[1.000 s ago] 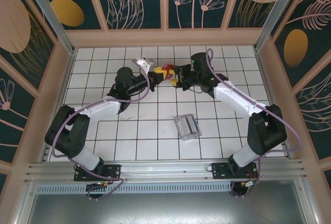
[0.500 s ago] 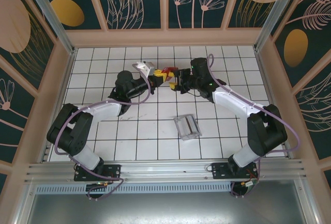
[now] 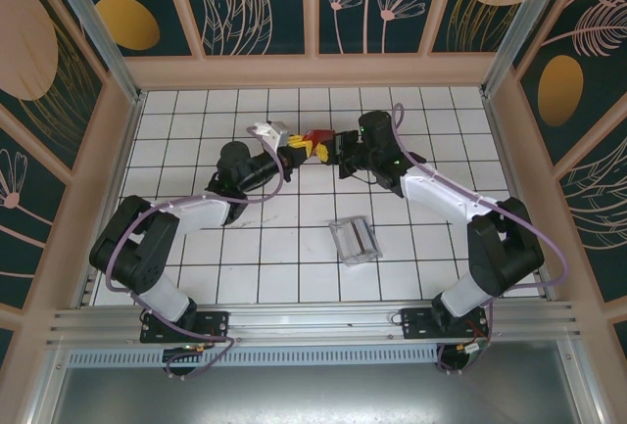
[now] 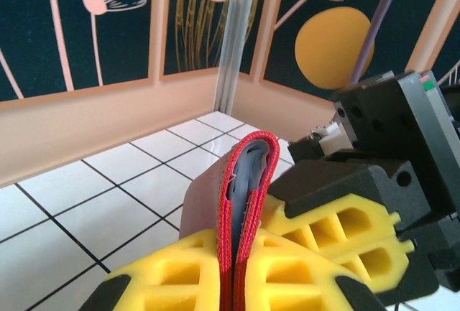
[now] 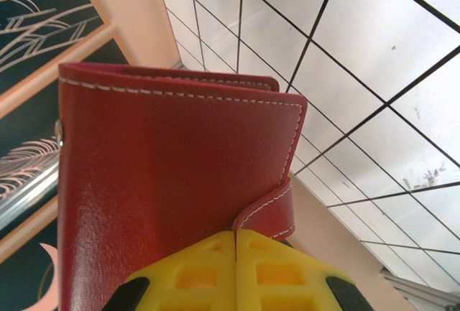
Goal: Put the credit cards into the card holder
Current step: Open the button on the card holder, then open the card holder at the center of the table.
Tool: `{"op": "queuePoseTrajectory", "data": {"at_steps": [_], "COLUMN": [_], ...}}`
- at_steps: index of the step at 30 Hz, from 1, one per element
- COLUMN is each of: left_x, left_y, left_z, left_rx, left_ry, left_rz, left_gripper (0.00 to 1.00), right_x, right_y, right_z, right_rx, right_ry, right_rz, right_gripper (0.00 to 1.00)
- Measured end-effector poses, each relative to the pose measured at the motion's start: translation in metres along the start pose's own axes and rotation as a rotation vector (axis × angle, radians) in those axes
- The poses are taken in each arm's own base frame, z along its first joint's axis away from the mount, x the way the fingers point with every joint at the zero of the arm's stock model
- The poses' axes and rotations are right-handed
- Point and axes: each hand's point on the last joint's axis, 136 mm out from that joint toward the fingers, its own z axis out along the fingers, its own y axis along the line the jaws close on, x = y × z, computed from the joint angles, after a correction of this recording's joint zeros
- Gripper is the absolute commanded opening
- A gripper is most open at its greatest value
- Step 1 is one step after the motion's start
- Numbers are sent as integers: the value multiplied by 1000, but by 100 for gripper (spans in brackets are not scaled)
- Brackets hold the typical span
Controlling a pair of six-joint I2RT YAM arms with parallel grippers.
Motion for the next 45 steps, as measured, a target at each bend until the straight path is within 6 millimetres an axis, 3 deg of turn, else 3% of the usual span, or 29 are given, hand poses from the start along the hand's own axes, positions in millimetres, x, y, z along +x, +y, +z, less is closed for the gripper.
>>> {"op": "queuePoseTrajectory", "data": {"at_steps": [7, 12, 15, 17, 22, 26, 32, 37, 39, 42, 45], "left_x": [10, 6, 15, 33, 69, 85, 111, 104, 98, 94, 104], "left_y": [15, 42, 56, 65, 76, 78, 94, 98, 98, 99, 102], "left_z": [-14, -20, -30, -38, -44, -54, -73, -87, -89, -91, -97], "left_rx": [-124, -267, -350, -406, -472, -502, -665, -738, -747, -760, -800], "left_ry": [-66, -145, -182, -183, -160, -153, -50, 1, 14, 36, 88], "left_rz": [-169, -378, -517, -623, -825, -911, -883, -743, -692, -637, -626], "left_gripper": [0, 0, 0, 21, 48, 56, 62, 66, 67, 68, 68], "right_x": [4, 7, 8, 6, -8, -11, -22, -29, -24, -8, 10], "right_y": [-11, -22, -26, -30, -35, -27, -43, -60, -56, -35, -13], "right_z": [3, 6, 10, 15, 25, 33, 42, 53, 54, 55, 56], "right_rx": [46, 80, 93, 106, 155, 178, 250, 322, 322, 284, 216], "right_ry": [-29, -47, -61, -75, -118, -129, -109, -47, -15, 37, 114], "right_rz": [-84, -175, -224, -262, -407, -536, -676, -766, -821, -922, -1016], "right_gripper": [0, 0, 0, 0, 0, 0, 0, 0, 0, 0, 0]}}
